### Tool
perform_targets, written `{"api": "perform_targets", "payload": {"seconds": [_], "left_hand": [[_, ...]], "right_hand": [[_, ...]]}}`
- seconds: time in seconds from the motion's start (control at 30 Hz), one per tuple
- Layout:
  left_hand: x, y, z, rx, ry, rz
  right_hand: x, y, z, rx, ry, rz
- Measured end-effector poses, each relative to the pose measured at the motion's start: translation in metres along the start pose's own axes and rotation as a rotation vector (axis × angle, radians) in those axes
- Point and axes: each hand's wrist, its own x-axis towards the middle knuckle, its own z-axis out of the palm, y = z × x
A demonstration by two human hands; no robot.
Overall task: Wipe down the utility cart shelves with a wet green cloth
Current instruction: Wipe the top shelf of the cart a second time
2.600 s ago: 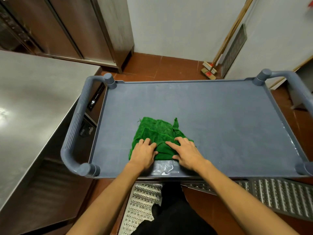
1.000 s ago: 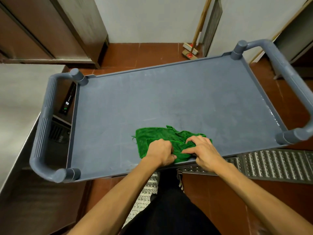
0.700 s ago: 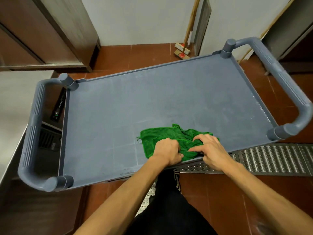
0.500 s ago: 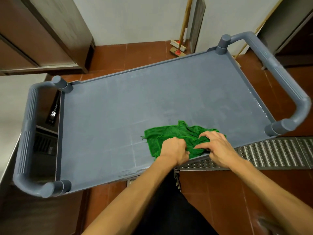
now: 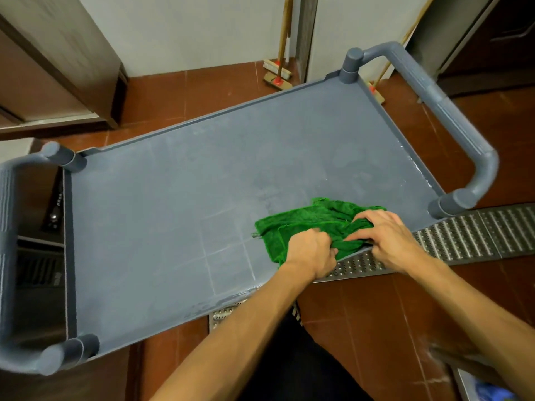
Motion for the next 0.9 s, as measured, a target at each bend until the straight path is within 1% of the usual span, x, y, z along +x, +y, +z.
{"api": "perform_targets", "payload": {"seconds": [0.17, 0.33, 0.43, 0.7, 0.8, 0.9], "left_hand": [[0.010, 0.007, 0.006, -0.061, -0.009, 0.060], [0.016, 0.017, 0.016, -0.113, -0.077, 0.187], [0.021, 0.016, 0.016, -0.137, -0.083, 0.238], [0.028, 0.018, 0.021, -0.160, -0.096, 0.322], [0.036, 0.022, 0.019, -0.151, -0.129, 0.338], [0.042, 0.029, 0.017, -0.143, -0.141, 0.349]], "right_hand": [[-0.004, 0.017, -0.008, -0.001, 0.031, 0.035], [-0.011, 0.043, -0.017, -0.035, 0.054, 0.087], [-0.013, 0.050, -0.020, -0.050, 0.064, 0.089], [-0.016, 0.062, -0.025, -0.033, 0.073, 0.147], [-0.020, 0.066, -0.027, -0.011, 0.079, 0.181], [-0.027, 0.070, -0.025, -0.032, 0.129, 0.216]]}}
